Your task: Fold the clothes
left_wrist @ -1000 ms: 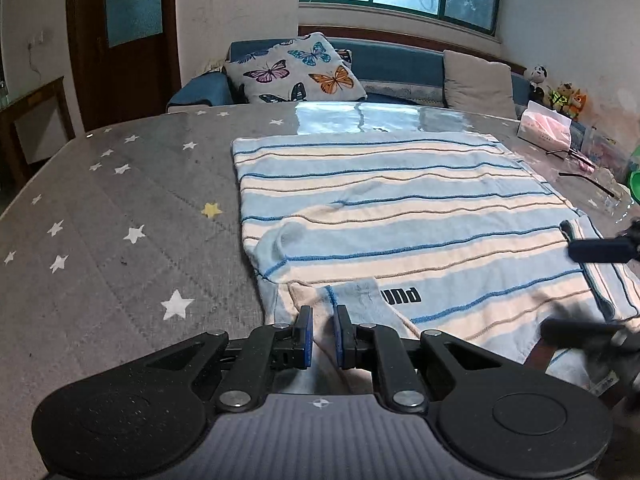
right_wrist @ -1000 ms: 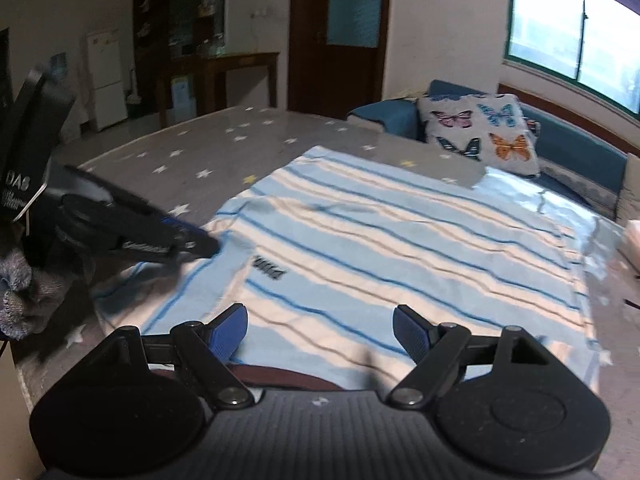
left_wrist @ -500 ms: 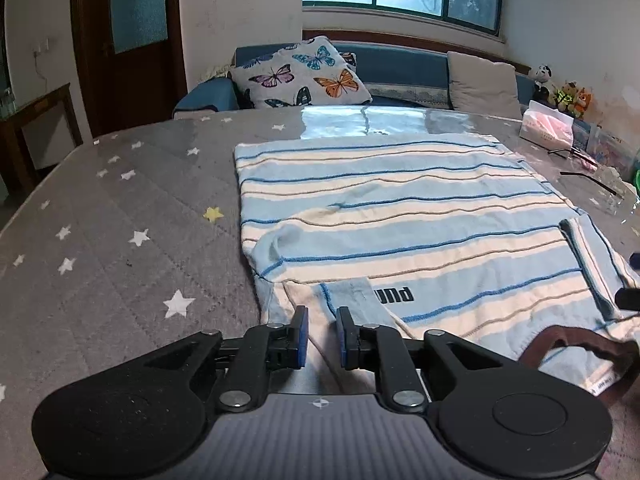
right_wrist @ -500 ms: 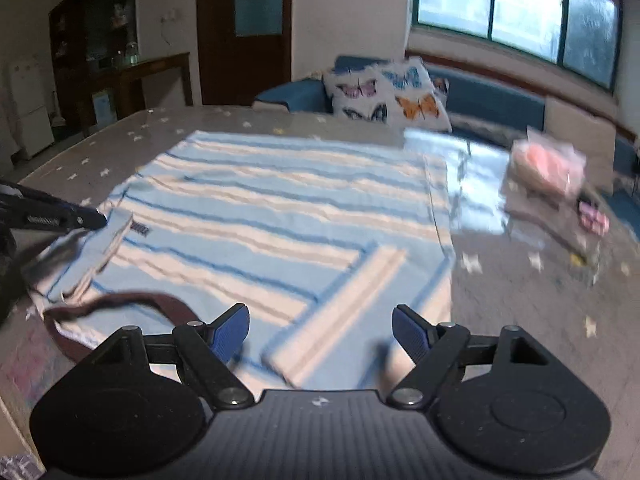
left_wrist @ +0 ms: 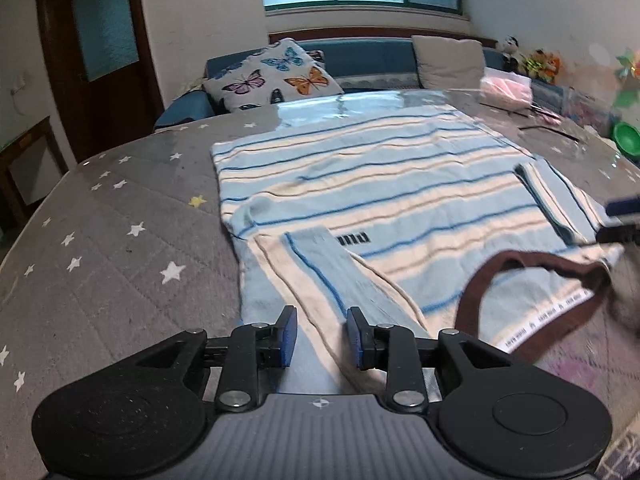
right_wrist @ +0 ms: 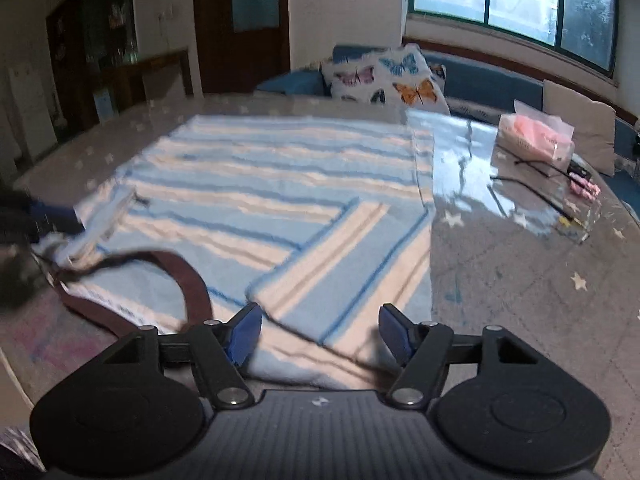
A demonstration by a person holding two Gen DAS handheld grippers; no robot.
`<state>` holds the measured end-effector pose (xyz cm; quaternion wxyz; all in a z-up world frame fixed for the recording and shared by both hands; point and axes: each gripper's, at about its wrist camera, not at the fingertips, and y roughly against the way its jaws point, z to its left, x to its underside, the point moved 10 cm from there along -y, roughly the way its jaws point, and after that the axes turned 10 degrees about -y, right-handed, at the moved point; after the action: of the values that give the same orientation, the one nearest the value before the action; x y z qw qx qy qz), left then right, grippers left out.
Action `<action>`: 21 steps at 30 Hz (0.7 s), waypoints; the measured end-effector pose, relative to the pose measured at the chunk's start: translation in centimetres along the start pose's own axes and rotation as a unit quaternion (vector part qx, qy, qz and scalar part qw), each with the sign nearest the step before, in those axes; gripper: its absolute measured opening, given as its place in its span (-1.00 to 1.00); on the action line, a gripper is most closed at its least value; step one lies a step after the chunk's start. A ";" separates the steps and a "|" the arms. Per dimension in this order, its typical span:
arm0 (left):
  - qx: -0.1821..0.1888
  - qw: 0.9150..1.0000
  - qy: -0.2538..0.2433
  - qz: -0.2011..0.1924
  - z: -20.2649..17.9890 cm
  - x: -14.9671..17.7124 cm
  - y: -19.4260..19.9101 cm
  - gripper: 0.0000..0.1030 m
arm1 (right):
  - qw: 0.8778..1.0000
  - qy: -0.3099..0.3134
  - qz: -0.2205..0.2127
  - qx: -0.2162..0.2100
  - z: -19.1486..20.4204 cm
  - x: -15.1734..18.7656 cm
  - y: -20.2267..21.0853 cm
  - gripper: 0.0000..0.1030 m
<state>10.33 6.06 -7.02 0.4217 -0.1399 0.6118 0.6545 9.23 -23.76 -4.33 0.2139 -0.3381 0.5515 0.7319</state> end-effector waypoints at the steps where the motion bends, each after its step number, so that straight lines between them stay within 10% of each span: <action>1: -0.001 1.000 -0.003 0.001 -0.1 0.0 0.0 -0.41 | 1.000 0.000 -0.005 -0.003 0.2 -0.3 0.0 0.19; 5: -0.003 1.000 -0.009 0.000 -0.3 0.1 0.5 -0.39 | 1.000 -0.003 -0.008 -0.003 0.7 -1.0 -1.3 -0.18; 21: 0.021 0.993 -0.115 -0.019 -3.2 1.3 3.0 -0.22 | 0.999 0.052 0.002 0.011 1.4 0.6 -2.0 -0.16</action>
<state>6.29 3.95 -6.55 0.5043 -0.0659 0.5701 0.6452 9.86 -21.81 -5.87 0.1872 -0.3720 0.5707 0.7078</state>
